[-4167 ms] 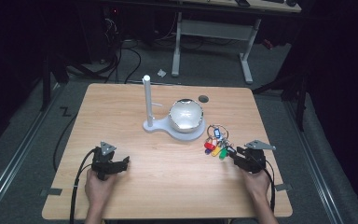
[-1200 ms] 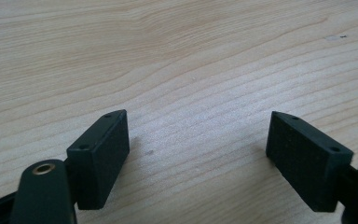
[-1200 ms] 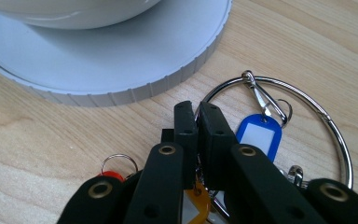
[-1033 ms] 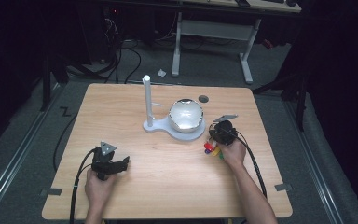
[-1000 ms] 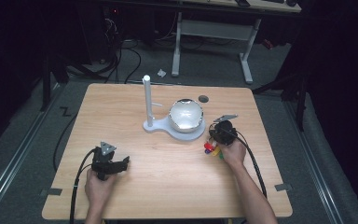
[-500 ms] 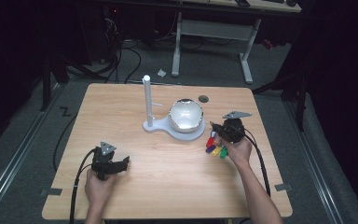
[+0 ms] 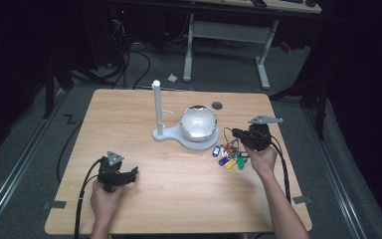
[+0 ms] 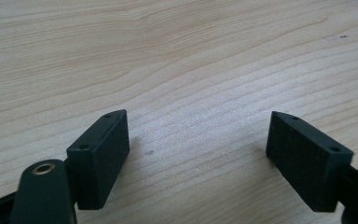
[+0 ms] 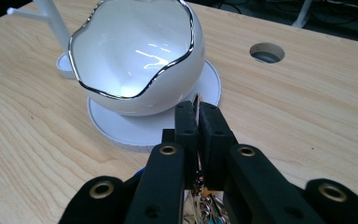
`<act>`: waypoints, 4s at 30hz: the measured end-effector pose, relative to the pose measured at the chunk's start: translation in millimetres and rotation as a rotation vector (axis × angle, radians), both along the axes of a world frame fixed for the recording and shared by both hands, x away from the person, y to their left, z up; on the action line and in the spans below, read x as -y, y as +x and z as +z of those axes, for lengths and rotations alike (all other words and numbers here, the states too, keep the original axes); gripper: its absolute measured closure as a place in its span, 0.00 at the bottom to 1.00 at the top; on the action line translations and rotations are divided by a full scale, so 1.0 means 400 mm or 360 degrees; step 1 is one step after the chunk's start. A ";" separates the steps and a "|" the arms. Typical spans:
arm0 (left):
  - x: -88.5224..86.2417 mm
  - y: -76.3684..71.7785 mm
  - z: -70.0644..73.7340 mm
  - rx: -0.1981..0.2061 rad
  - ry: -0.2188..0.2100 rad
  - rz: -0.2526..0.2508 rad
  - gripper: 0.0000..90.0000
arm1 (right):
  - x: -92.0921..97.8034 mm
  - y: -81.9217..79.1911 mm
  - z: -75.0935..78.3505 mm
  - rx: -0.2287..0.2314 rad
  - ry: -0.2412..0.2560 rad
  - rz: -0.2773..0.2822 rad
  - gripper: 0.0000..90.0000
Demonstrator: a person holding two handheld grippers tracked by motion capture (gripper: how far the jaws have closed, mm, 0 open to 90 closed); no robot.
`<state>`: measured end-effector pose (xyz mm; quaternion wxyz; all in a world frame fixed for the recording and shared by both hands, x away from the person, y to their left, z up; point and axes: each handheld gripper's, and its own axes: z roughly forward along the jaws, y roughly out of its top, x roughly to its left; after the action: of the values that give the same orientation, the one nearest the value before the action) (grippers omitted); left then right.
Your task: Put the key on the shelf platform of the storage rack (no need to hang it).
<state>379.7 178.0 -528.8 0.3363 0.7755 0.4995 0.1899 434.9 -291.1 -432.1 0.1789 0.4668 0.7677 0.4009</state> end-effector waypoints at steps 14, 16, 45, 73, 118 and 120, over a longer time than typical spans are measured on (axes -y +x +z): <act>0.000 0.000 0.000 0.0001 0.0000 0.0001 0.24 | 0.029 -0.036 0.055 0.0054 0.0061 0.0039 0.98; 0.000 0.000 0.000 0.0000 0.0000 0.0000 0.24 | 0.031 -0.038 0.058 0.0059 0.0065 0.0043 0.98; 0.000 0.000 0.000 0.0001 0.0001 0.0000 0.24 | 0.020 -0.058 0.198 0.0167 0.0060 0.0146 0.98; 0.000 0.000 0.000 0.0000 0.0002 -0.0001 0.24 | -0.056 -0.044 0.318 0.0266 0.0101 0.0326 0.98; 0.000 0.000 0.000 0.0000 0.0001 0.0000 0.24 | -0.191 0.161 0.278 0.0142 0.0037 0.0286 0.97; 0.000 0.000 0.000 0.0001 0.0000 0.0000 0.24 | -0.193 0.162 0.275 0.0137 0.0036 0.0285 0.97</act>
<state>379.8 178.0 -528.9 0.3364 0.7755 0.4993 0.1900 499.6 -213.8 -322.1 0.1699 0.3807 0.7933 0.4436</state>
